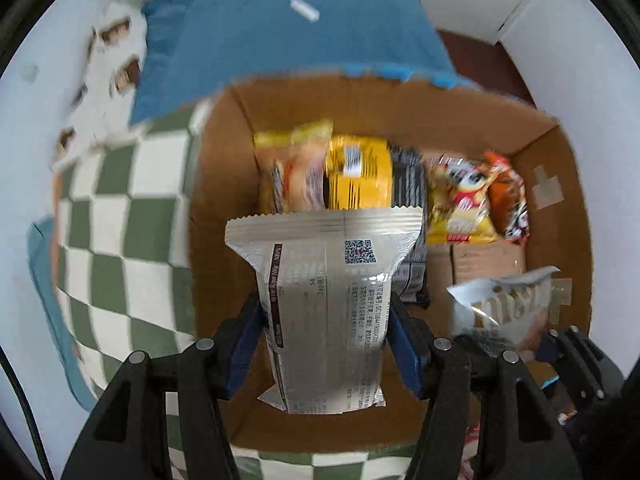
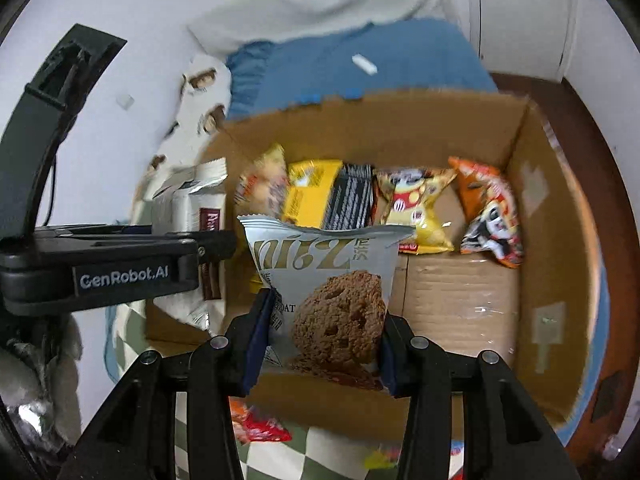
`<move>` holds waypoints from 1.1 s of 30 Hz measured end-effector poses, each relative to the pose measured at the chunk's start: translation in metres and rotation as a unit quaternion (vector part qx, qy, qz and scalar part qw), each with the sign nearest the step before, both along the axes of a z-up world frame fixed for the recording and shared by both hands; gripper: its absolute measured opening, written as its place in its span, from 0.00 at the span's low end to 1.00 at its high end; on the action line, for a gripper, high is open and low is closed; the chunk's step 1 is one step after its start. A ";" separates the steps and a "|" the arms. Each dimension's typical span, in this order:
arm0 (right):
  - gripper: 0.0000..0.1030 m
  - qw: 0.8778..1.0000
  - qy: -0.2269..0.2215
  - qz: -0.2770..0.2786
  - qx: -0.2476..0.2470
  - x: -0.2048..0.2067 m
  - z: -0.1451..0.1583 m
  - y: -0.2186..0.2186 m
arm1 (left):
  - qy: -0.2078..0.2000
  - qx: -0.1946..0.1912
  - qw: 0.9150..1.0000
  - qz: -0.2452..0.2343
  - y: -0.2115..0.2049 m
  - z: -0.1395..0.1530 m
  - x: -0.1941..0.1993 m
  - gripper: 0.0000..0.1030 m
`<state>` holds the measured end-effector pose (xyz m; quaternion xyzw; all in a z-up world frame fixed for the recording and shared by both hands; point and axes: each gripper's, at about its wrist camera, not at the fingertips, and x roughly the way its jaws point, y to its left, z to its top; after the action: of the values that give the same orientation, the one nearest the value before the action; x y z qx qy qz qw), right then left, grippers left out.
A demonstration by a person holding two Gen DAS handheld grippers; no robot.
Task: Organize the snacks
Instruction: 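Carry both packets into the cardboard box and open both tools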
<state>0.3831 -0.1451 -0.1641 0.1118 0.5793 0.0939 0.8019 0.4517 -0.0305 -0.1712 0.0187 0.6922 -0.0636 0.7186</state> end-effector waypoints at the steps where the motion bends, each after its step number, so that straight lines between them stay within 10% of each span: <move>1: 0.47 1.000 0.013 -0.001 0.010 0.006 -0.010 0.000 | 0.010 0.001 1.000 0.005 0.001 -0.007 0.000 0.56; 9: 0.51 0.997 0.069 0.022 0.038 0.009 -0.054 0.015 | 0.051 -0.008 0.998 0.033 0.010 -0.038 -0.002 0.56; 12: 0.84 0.993 0.102 0.037 0.036 0.013 -0.065 0.022 | 0.051 -0.013 0.998 0.037 0.010 -0.039 -0.002 0.60; 16: 0.92 0.993 0.112 0.037 0.014 0.016 -0.068 0.024 | 0.032 -0.011 0.999 0.032 0.009 -0.031 -0.002 0.87; 33: 0.93 0.996 0.057 -0.019 -0.060 -0.020 -0.023 -0.027 | -0.075 -0.006 0.996 0.054 0.020 0.020 -0.051 0.88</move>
<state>0.3629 -0.1718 -0.1868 0.0799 0.6266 0.0374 0.7743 0.4003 -0.0109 -0.1511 -0.0180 0.6360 -0.0274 0.7710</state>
